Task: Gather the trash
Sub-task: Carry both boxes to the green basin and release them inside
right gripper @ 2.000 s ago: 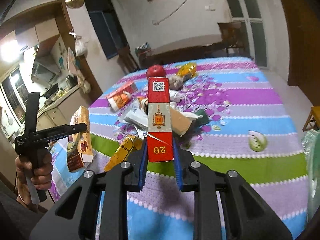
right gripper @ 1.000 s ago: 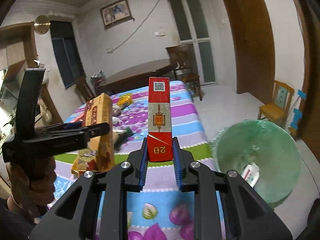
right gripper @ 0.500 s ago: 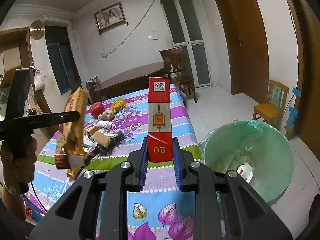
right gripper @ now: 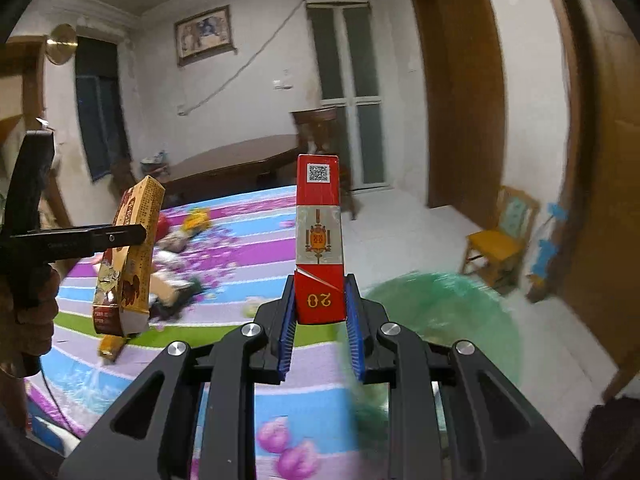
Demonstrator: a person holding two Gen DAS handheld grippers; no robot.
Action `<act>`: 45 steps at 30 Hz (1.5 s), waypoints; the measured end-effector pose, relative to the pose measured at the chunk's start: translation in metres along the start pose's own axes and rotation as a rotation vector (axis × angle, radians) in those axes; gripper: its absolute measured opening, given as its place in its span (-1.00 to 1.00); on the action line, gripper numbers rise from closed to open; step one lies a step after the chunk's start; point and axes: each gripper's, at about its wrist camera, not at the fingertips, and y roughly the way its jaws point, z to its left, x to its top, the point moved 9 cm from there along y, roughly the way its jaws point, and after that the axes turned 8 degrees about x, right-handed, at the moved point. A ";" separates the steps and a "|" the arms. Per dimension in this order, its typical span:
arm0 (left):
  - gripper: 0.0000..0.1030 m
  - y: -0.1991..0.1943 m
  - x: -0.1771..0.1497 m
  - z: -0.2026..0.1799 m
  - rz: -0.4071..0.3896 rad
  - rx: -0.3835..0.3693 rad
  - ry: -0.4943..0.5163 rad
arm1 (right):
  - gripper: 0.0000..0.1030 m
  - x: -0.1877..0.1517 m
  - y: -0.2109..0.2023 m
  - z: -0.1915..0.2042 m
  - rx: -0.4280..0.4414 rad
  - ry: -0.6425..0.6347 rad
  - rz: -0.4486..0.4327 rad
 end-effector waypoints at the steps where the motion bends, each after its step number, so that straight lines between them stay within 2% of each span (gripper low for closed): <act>1: 0.26 0.004 0.006 -0.015 -0.002 -0.026 0.020 | -0.58 0.002 -0.003 -0.010 -0.024 0.003 0.005; 6: 0.26 0.027 0.031 -0.089 -0.024 -0.120 0.123 | -0.58 0.009 -0.011 -0.066 -0.136 0.036 0.062; 10: 0.26 0.057 0.046 -0.150 -0.006 -0.181 0.192 | -0.58 0.007 -0.012 -0.100 -0.202 0.056 0.114; 16: 0.26 0.096 0.052 -0.226 0.017 -0.222 0.318 | -0.58 0.003 -0.004 -0.132 -0.237 0.097 0.199; 19: 0.26 0.117 0.049 -0.253 0.030 -0.212 0.379 | -0.58 -0.002 0.004 -0.140 -0.243 0.104 0.239; 22: 0.26 0.135 0.045 -0.269 0.051 -0.228 0.393 | -0.58 -0.010 0.011 -0.143 -0.251 0.106 0.265; 30: 0.26 0.164 0.026 -0.280 0.070 -0.216 0.426 | -0.58 -0.029 0.026 -0.151 -0.231 0.136 0.302; 45: 0.26 0.169 0.015 -0.272 0.084 -0.208 0.419 | -0.58 -0.028 0.042 -0.157 -0.212 0.158 0.313</act>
